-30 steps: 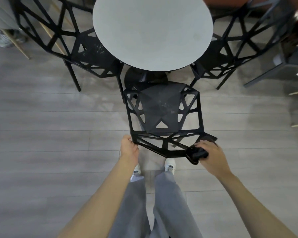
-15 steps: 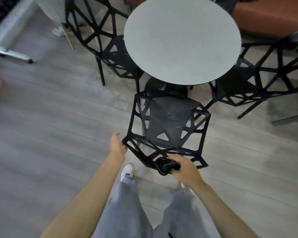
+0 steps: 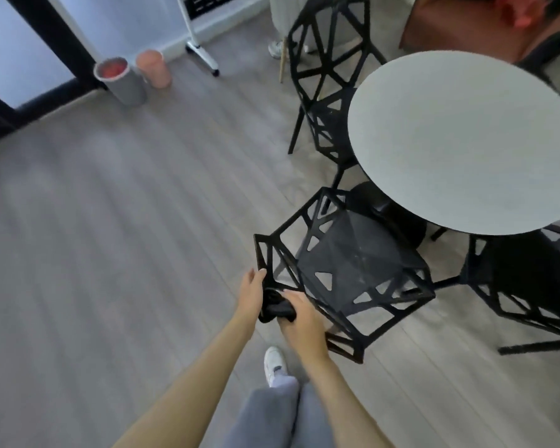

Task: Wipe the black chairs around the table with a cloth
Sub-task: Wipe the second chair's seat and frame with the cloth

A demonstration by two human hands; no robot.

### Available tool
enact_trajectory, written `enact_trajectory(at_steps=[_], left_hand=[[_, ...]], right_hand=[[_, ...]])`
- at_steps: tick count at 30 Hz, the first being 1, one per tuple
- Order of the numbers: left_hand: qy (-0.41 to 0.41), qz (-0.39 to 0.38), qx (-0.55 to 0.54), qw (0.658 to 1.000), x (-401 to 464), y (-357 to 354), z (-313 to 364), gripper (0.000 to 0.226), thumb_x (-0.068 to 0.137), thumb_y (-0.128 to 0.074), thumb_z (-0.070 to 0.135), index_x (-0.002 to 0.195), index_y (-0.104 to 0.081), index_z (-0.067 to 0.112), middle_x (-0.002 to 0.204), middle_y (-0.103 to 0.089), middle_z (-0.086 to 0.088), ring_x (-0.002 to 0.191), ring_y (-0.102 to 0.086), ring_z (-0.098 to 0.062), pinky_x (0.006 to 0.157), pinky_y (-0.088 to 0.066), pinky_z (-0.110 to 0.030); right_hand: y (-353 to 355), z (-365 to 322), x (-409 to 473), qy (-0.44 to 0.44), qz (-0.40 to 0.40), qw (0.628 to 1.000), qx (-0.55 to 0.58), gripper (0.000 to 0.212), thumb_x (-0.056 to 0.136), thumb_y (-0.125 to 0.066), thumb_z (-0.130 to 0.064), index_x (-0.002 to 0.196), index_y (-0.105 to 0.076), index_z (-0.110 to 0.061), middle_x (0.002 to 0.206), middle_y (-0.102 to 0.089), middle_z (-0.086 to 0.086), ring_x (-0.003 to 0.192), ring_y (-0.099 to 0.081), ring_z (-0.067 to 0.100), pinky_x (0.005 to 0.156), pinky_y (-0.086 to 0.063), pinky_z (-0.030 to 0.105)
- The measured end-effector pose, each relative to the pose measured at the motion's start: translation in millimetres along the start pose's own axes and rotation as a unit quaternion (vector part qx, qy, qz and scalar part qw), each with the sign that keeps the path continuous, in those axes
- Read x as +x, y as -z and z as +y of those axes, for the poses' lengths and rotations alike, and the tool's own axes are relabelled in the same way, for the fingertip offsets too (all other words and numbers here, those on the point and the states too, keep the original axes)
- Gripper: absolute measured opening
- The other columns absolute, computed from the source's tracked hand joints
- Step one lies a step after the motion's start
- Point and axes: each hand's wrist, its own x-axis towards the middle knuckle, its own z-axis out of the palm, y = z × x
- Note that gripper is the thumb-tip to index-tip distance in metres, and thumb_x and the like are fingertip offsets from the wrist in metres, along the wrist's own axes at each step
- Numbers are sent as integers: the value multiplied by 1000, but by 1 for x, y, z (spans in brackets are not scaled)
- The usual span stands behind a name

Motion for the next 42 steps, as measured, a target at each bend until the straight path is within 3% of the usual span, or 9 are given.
enact_trajectory(at_steps=[3,12,16,20,27,31,34,39,42], left_hand=[[-30,-8,1,1000,-5,-4,-10,32,108,-45,41,131,-62,26,117,-69,9,112,-63,-10,95,-44,-31],[-82,22,8,996,-9,-25,-20,60,98,-41,67,144,-54,30,140,-62,12,134,-54,-12,117,-40,-45],[-97,81,21,992,-13,-38,-15,32,110,-41,45,137,-53,32,129,-58,20,126,-51,-5,103,-34,-27],[-105,129,17,986,-14,-51,-23,54,111,-39,46,158,-40,20,149,-45,19,141,-38,-2,107,-25,-10],[-137,266,13,954,-10,-101,-41,65,110,-35,52,166,-18,25,172,-11,14,156,-9,-1,126,-8,-27],[-170,334,18,927,-4,-115,-47,60,110,-32,52,163,-28,25,170,-20,15,155,-16,2,127,-14,-28],[-187,326,-10,927,0,-113,-53,53,113,-30,44,162,-34,24,168,-29,14,152,-22,5,130,-16,-32],[-189,299,-154,923,1,-106,-61,51,107,-39,52,152,-51,32,153,-50,23,144,-39,6,127,-25,-39],[-205,292,-137,924,6,-104,-66,48,110,-35,47,153,-49,33,154,-48,24,144,-37,8,128,-23,-38]], right_hand=[[21,20,-13,-4,-35,999,23,48,88,-64,-8,127,-66,-37,125,-64,-25,117,-60,0,100,-50,28],[126,99,-63,-14,-124,992,-15,67,78,-75,7,119,-71,-46,124,-70,-20,119,-64,3,104,-53,40],[76,71,-7,126,-171,977,7,63,83,-76,1,132,-66,-38,133,-63,-22,127,-59,4,107,-50,34],[66,82,9,168,-195,966,36,66,85,-74,1,138,-63,-37,144,-57,-20,137,-51,4,113,-45,34],[160,211,-25,81,-308,947,46,93,86,-73,4,138,-44,-67,145,-49,-34,140,-49,6,115,-39,22],[147,190,-9,81,-306,940,129,70,87,-72,-4,139,-58,-48,145,-57,-19,142,-48,11,118,-42,42],[121,150,10,136,-277,937,166,75,87,-65,15,142,-59,-36,147,-56,-13,142,-48,11,116,-43,36],[76,143,25,194,-290,921,172,76,92,-65,11,145,-49,-41,152,-51,-19,149,-38,12,120,-37,31],[55,176,61,100,-263,948,146,70,94,-60,7,141,-54,-45,142,-56,-28,144,-45,9,120,-39,42]])
